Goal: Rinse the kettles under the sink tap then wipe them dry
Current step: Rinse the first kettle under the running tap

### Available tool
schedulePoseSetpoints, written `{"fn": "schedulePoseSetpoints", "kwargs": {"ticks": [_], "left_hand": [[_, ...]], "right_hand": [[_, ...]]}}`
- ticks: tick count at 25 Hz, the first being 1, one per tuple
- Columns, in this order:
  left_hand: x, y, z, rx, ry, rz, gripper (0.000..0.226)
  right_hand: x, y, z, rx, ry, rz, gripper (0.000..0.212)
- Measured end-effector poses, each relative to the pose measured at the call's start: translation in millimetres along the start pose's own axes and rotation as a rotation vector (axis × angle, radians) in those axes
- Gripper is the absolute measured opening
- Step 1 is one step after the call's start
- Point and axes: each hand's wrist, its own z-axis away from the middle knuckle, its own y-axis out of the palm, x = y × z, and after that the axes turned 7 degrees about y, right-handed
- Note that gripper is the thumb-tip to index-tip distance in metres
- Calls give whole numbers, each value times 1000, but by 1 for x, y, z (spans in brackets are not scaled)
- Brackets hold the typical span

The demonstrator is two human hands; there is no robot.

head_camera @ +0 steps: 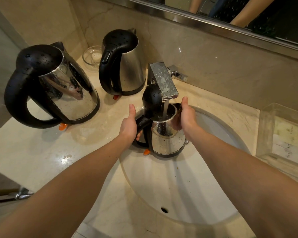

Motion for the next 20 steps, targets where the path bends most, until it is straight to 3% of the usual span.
{"fn": "schedulePoseSetpoints", "kwargs": {"ticks": [20], "left_hand": [[0, 0, -3, -13, -13, 7, 81]], "right_hand": [[0, 1, 0, 3, 23, -17, 68]]}}
